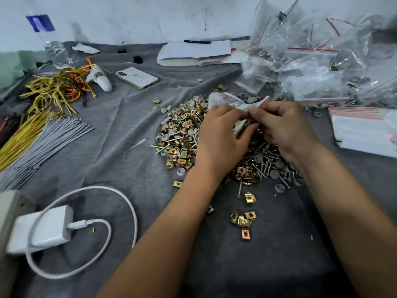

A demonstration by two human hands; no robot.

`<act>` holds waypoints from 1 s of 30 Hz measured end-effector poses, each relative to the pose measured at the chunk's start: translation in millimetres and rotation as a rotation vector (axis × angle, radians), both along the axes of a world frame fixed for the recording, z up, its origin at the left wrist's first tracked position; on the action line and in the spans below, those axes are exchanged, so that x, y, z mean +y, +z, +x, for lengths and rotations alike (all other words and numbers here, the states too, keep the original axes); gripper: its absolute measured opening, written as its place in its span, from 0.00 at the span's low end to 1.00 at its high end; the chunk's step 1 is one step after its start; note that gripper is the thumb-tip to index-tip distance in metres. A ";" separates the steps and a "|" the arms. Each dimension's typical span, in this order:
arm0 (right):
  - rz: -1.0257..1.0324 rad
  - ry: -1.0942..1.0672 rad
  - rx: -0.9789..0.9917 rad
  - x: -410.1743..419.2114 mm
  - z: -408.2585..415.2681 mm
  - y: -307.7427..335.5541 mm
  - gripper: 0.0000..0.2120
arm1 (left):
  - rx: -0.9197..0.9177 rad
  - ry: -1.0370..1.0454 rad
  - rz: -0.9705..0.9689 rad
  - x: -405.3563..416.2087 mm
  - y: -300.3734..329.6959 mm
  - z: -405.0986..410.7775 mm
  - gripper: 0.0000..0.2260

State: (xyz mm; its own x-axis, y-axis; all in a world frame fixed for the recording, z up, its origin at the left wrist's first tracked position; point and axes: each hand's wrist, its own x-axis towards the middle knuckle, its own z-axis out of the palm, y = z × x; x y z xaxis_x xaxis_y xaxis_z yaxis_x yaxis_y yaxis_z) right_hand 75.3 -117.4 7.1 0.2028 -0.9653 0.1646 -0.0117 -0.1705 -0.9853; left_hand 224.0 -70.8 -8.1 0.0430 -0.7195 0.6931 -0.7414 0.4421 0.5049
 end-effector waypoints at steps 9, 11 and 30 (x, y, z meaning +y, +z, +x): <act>-0.042 0.221 -0.030 0.8 -6.4 0.0 0.18 | 0.564 -0.297 0.355 0.6 3.9 8.8 0.10; -0.060 0.289 -0.022 0.9 -8.3 -1.3 0.17 | 0.592 -0.316 0.380 1.2 5.2 10.7 0.09; -0.528 -0.191 0.514 2.1 -10.4 3.4 0.18 | 0.036 0.216 -0.191 6.7 13.6 17.4 0.07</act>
